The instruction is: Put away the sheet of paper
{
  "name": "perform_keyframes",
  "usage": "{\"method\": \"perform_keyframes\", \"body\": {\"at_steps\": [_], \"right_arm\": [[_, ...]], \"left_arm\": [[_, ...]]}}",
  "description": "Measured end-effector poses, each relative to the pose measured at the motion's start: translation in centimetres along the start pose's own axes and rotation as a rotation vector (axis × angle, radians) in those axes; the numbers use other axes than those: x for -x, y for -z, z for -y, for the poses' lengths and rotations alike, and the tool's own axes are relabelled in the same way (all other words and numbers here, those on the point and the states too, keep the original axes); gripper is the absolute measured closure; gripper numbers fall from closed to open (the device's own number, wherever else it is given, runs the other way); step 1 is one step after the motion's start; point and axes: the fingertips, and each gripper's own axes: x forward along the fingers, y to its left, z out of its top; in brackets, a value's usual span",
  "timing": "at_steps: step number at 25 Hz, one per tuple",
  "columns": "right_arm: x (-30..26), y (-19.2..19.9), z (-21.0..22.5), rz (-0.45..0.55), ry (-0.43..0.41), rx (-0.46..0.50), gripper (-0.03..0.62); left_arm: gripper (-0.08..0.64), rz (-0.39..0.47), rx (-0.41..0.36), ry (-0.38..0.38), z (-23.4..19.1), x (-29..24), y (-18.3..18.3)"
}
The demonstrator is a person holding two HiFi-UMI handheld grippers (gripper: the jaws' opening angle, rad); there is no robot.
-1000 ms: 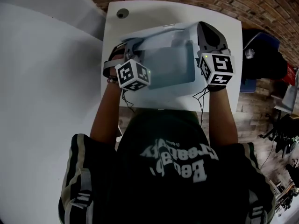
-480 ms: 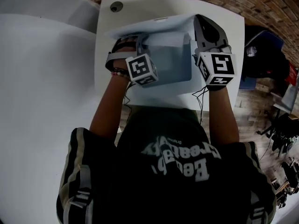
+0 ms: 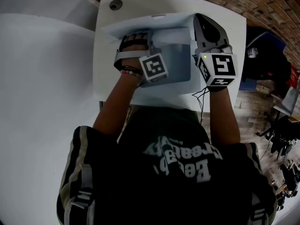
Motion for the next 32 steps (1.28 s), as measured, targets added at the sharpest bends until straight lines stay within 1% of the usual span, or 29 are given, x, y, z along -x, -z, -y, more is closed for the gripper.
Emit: {"method": "perform_keyframes", "body": {"at_steps": [2, 5, 8, 11, 14, 16, 18, 20, 23, 24, 25, 26, 29, 30, 32], "right_arm": [[0.0, 0.0, 0.2, -0.001, -0.003, -0.004, 0.597], [0.1, 0.0, 0.4, -0.002, -0.006, -0.003, 0.597], [0.1, -0.1, 0.4, 0.000, -0.007, -0.001, 0.597], [0.1, -0.1, 0.5, -0.002, -0.010, 0.000, 0.597], [0.2, 0.0, 0.5, -0.002, -0.011, -0.002, 0.597], [0.2, 0.0, 0.5, -0.005, -0.011, -0.002, 0.597], [0.3, 0.0, 0.4, -0.010, -0.012, 0.001, 0.597], [0.3, 0.0, 0.4, -0.012, -0.012, 0.005, 0.597], [0.3, 0.1, 0.3, -0.013, -0.013, 0.007, 0.597], [0.3, 0.1, 0.3, -0.014, -0.014, 0.007, 0.597], [0.3, 0.1, 0.3, -0.013, -0.015, 0.008, 0.597], [0.3, 0.1, 0.3, -0.012, -0.015, 0.008, 0.597], [0.3, 0.0, 0.3, -0.009, -0.015, 0.005, 0.597], [0.3, 0.0, 0.3, -0.009, -0.015, 0.004, 0.597], [0.2, 0.0, 0.4, -0.009, -0.016, 0.002, 0.597]], "left_arm": [[0.558, -0.016, -0.003, -0.013, 0.2, -0.2, -0.3], [0.558, 0.020, 0.026, 0.008, 0.9, -0.3, -1.7], [0.558, 0.054, 0.006, 0.008, 1.3, -0.2, -2.8], [0.555, 0.060, -0.010, 0.006, 1.3, -0.3, -3.1], [0.552, 0.031, -0.048, 0.016, 1.9, -0.7, -3.1], [0.552, -0.009, -0.075, 0.052, 3.0, -1.2, -2.9], [0.552, -0.038, -0.079, 0.080, 3.8, -1.5, -2.7], [0.552, -0.053, -0.065, 0.088, 4.1, -1.8, -2.5], [0.546, -0.049, -0.040, 0.086, 3.6, -1.9, -2.2], [0.487, -0.043, -0.029, 0.092, 3.5, -1.8, -2.1], [0.447, -0.035, -0.014, 0.100, 3.3, -1.6, -2.2], [0.423, -0.023, 0.005, 0.107, 3.2, -1.4, -2.2], [0.393, 0.004, 0.052, 0.114, 2.9, -0.4, -2.3], [0.379, 0.011, 0.068, 0.108, 2.7, 0.1, -2.3], [0.379, 0.027, 0.107, 0.089, 2.0, 1.1, -2.2]]}}
